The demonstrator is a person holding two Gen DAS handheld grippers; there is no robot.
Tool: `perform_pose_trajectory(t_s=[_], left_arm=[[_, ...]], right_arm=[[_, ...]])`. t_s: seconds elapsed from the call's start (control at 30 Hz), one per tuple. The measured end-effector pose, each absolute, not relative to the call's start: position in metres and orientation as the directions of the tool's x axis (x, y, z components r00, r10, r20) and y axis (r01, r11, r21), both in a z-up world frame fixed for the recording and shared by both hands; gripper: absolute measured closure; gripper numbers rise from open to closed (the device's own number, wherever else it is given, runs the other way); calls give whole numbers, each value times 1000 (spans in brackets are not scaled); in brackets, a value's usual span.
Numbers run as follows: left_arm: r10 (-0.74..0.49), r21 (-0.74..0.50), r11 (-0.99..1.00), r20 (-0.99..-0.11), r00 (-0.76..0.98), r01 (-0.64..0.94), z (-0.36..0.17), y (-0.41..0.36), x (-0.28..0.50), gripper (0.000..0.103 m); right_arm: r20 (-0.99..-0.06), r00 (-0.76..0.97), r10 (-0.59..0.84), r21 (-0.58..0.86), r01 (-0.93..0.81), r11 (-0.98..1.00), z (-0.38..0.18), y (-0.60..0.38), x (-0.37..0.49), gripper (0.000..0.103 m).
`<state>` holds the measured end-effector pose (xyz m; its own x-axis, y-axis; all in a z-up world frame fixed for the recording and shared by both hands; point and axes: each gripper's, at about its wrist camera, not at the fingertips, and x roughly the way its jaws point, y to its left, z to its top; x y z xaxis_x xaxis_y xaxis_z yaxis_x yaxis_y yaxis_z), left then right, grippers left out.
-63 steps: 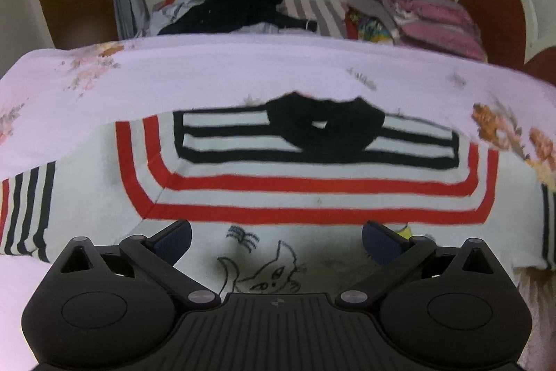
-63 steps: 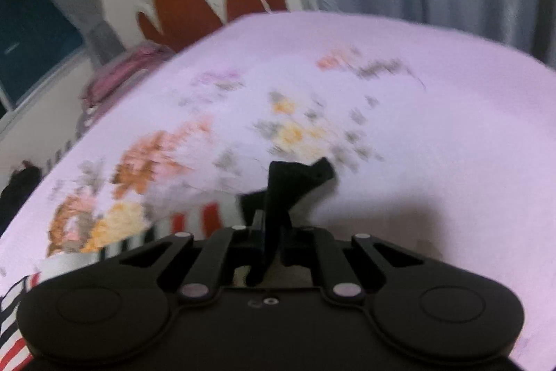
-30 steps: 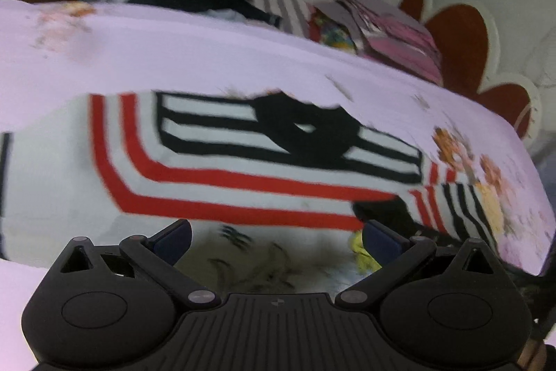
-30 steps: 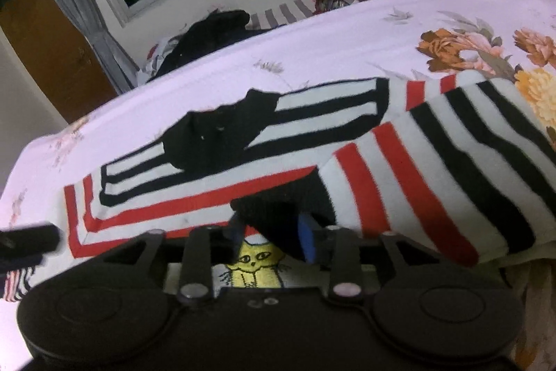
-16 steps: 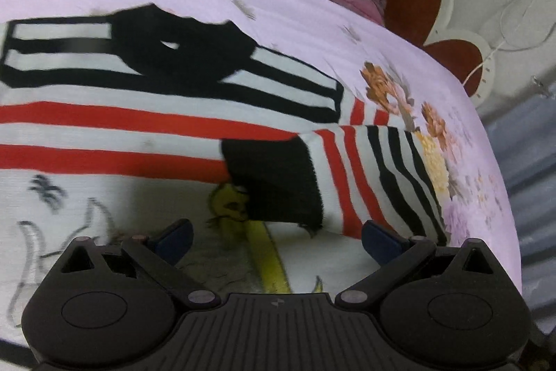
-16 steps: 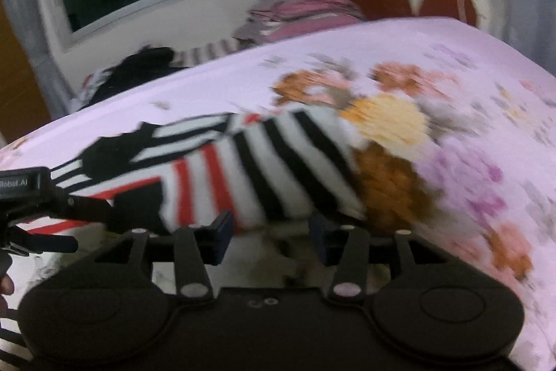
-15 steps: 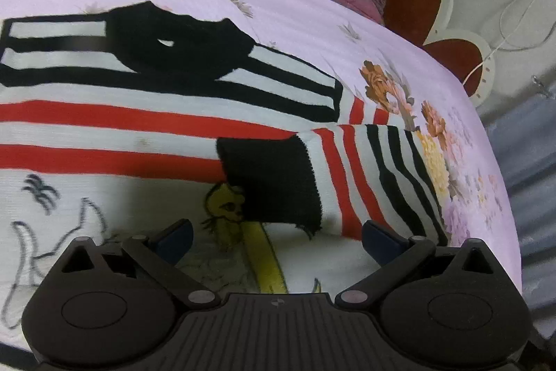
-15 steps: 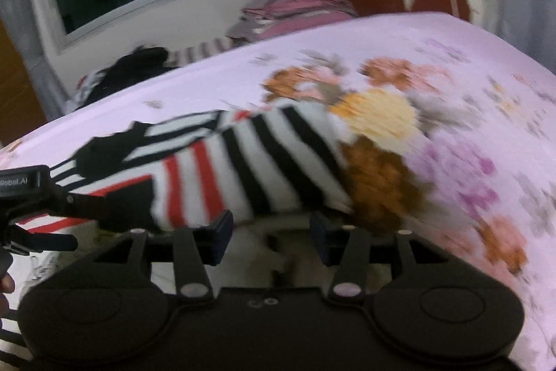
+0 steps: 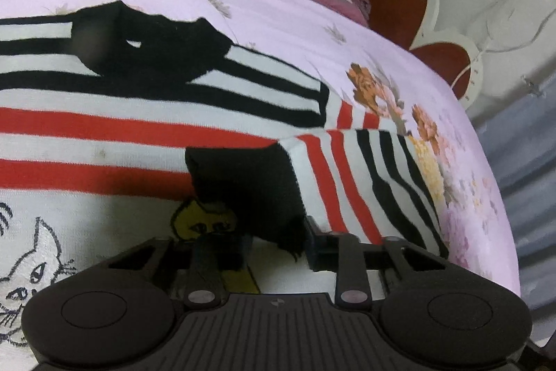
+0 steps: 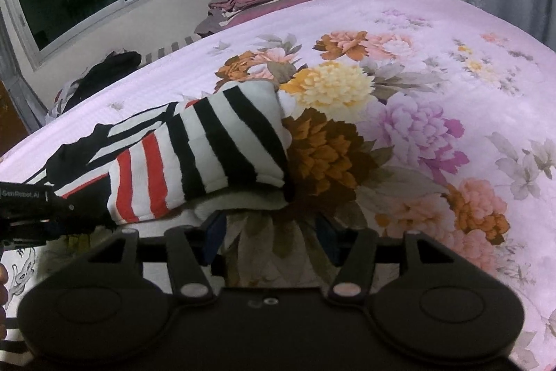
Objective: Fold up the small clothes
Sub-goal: 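Lay the sleeve on the sweater body and open the right tool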
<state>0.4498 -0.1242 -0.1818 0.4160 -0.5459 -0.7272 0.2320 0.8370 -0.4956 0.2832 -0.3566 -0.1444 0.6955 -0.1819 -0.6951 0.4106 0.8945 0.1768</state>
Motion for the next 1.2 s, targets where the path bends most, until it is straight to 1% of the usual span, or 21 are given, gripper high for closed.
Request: perform_pose_trajectory(t_s=[0.03, 0.13, 0.17, 0.27, 0.43, 0.53, 0.6, 0.67, 0.7, 0.77, 0.97, 1.1, 1.2], left_arm=[[-545, -494, 837, -724, 422, 233, -181, -124, 450, 91], [-563, -512, 825, -702, 436, 241, -177, -119, 452, 92], [-568, -515, 821, -693, 445, 247, -173, -117, 452, 98], [-584, -524, 808, -652, 483, 268, -157, -108, 451, 98], [-589, -538, 799, -607, 533, 269, -137, -87, 455, 98], [-562, -524, 813, -589, 582, 255, -128, -70, 454, 98], [-532, -501, 830, -579, 618, 245, -123, -53, 451, 98], [-498, -474, 850, -579, 645, 230, -120, -35, 448, 98], [-479, -459, 861, -581, 658, 221, -119, -24, 447, 98], [-440, -429, 882, -597, 671, 197, -122, -4, 447, 98], [-369, -425, 902, -671, 643, 75, -158, 37, 448, 98], [-359, -424, 904, -692, 626, 50, -177, 37, 445, 98], [-350, -410, 911, -702, 620, 50, -185, 36, 447, 98]], right_arm=[[-698, 693, -179, 180, 412, 893, -146, -356, 285, 45], [-709, 686, -164, 195, 414, 889, -151, -355, 294, 45], [-712, 685, -158, 199, 412, 889, -153, -354, 297, 45], [-720, 678, -149, 198, 406, 892, -157, -349, 308, 46], [-723, 683, -98, 270, 411, 871, -162, -349, 323, 49], [-719, 689, -89, 285, 409, 867, -161, -346, 330, 52], [-718, 691, -87, 279, 400, 873, -160, -342, 333, 57], [-716, 693, -85, 275, 392, 878, -159, -338, 334, 60], [-718, 691, -82, 272, 386, 881, -159, -336, 335, 66], [-719, 690, -83, 262, 380, 887, -159, -332, 337, 75], [-730, 676, -104, 184, 340, 922, -160, -317, 341, 79], [-738, 667, -106, 155, 320, 935, -160, -316, 342, 84], [-744, 658, -116, 163, 347, 924, -166, -325, 339, 86]])
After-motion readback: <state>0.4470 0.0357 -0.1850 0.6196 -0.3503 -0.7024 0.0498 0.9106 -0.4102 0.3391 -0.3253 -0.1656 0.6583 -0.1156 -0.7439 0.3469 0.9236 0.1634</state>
